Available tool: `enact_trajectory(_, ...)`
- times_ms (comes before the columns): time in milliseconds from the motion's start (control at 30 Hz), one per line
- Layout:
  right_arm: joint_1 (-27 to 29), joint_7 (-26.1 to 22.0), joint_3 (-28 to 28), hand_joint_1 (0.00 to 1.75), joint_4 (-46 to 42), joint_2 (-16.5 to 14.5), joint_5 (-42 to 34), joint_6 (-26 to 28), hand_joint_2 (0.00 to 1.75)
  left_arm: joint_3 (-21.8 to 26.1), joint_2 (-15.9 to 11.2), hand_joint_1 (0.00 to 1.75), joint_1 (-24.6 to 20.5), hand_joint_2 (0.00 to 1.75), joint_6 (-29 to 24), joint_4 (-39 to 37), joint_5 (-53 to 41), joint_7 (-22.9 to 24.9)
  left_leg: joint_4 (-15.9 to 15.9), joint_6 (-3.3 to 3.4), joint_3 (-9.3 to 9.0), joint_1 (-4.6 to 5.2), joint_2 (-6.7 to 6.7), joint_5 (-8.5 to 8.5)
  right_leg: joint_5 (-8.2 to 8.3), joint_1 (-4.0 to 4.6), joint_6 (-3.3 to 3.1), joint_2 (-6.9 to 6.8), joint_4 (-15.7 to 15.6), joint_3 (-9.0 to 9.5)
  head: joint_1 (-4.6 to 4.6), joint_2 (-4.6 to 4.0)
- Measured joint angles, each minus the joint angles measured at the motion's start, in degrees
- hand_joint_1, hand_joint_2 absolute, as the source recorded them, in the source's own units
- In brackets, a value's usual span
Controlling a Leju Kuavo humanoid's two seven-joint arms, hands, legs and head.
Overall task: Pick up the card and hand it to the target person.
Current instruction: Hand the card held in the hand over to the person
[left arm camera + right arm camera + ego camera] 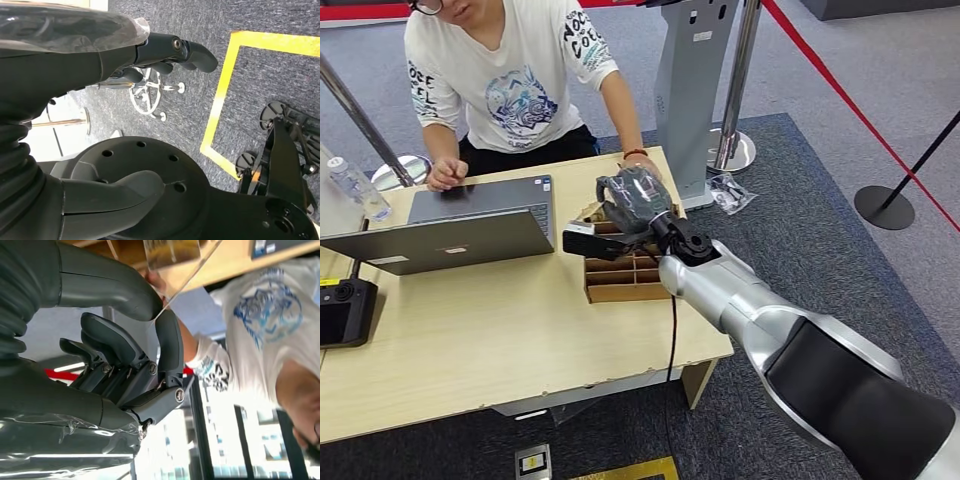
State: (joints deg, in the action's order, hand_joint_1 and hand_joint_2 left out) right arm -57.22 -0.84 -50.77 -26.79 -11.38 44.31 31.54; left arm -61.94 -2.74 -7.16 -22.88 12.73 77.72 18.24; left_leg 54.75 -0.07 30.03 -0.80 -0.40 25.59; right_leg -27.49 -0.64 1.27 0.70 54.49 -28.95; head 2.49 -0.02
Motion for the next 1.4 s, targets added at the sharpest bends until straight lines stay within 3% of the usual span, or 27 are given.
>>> enact_trajectory(400,-0.1,0.1,0.5,1.75,-1.0,0.0,0.2,5.8,1.75,0.0,0.0,0.00,0.0,1.75,0.1,0.0,0.0,-0.3,0.0,0.00,0.00,0.00,0.00,0.00,0.00,0.00,0.00,0.01,0.0,-0.02,0.00,0.00)
enact_trajectory(533,0.8,-0.7,2.0,1.75,-2.5,0.1,4.4,8.3,1.75,0.0,0.0,0.00,0.0,1.75,0.1,0.0,0.0,-0.2,0.0,0.00,0.00,0.00,0.01,0.00,0.00,0.00,0.00,0.02,0.0,-0.02,0.00,0.00)
enact_trajectory(867,5.5,-4.8,13.8,1.75,-7.8,0.1,17.1,8.6,1.75,-0.2,0.0,0.00,0.0,1.75,0.6,0.0,0.0,-0.2,0.0,0.00,0.00,0.00,0.01,0.00,0.00,0.00,0.00,0.01,0.0,-0.02,0.00,0.00)
enact_trajectory(1400,6.1,-3.4,30.3,1.75,-8.5,0.1,26.3,8.6,1.75,-1.1,-0.1,0.00,0.0,1.75,0.9,0.0,0.0,0.2,0.0,0.00,0.01,0.00,0.00,0.00,0.00,0.00,0.00,0.01,0.0,-0.02,0.00,0.00)
